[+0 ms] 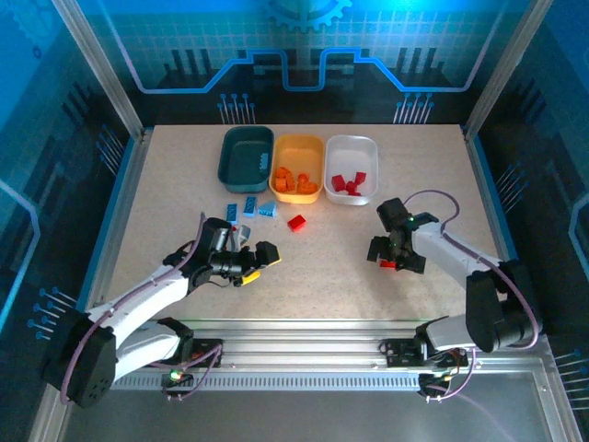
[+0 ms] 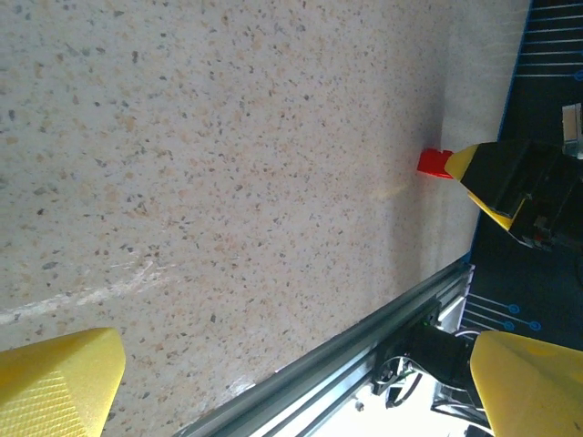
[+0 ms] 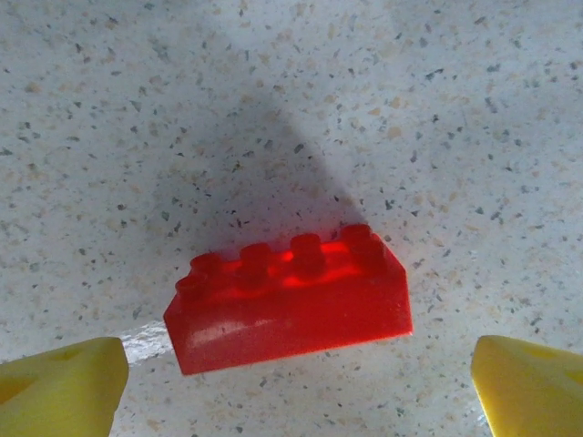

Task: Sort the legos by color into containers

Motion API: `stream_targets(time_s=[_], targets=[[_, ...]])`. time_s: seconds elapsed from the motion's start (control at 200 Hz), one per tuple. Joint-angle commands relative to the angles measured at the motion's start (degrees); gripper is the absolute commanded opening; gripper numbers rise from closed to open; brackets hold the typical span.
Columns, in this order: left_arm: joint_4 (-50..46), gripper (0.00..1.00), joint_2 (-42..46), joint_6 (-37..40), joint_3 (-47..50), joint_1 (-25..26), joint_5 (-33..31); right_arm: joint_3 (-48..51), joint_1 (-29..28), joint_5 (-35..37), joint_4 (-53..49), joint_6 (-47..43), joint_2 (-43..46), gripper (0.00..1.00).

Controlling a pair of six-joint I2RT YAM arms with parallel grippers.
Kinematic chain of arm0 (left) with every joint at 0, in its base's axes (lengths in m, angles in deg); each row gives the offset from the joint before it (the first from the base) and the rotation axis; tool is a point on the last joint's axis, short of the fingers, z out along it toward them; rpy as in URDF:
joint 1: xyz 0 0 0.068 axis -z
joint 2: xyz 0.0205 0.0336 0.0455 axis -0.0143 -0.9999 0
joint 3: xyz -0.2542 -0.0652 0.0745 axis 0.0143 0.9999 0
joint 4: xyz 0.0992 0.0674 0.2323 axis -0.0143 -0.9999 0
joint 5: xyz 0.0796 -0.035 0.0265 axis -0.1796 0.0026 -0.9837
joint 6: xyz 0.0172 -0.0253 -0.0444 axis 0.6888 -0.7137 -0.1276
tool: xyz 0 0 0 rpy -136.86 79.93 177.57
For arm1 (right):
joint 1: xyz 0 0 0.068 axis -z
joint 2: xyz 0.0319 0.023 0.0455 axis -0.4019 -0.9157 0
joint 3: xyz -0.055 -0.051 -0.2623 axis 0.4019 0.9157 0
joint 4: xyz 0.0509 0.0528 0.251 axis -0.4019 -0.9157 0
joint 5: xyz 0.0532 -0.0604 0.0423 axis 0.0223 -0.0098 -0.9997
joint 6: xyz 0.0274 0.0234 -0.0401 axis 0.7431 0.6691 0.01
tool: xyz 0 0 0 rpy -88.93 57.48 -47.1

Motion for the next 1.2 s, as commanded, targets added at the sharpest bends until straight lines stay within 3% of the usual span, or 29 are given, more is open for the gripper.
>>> stream_targets(time_s=[0.0, 0.255, 0.5, 0.74, 0.915, 1.03, 1.191], targets=[[0.60, 0.99, -1.04, 0.08, -0.90, 0.25, -0.85, -0.52, 1.13, -2.46, 1.44, -2.24, -3.18, 0.96], [-0.02, 0.99, -1.46, -0.51, -1.50, 0.25, -1.91, -2.43, 2.24, -2.43, 3.07, -4.25, -6.51, 0.81], [-4.12, 0.99, -2.80, 1.85, -5.01, 0.16, -4.18, -3.22, 2.19, -2.10, 4.02, -6.94, -6.85, 0.56], [-8.72, 0.99, -2.81, 2.93, -9.00, -0.72, -8.08, -7.84, 0.48, -1.00, 3.01, -8.20, -1.94, 0.53], [-14.50, 0.99, 0.77, 1.59, -10.51, -9.80, -10.43, -19.01, 0.03, -0.10, 6.58, -10.59, -6.04, 0.52], [-20.38, 0.99, 3.74, 1.75, -11.75, -17.58, -12.69, -29.50, 0.01, 0.09, 8.69, -13.15, -15.09, 0.53], [-26.08, 0.99, 5.57, 3.61, -11.97, -23.82, -15.96, -45.47, 0.58, 1.38, 7.34, -16.36, -29.31, 0.54]])
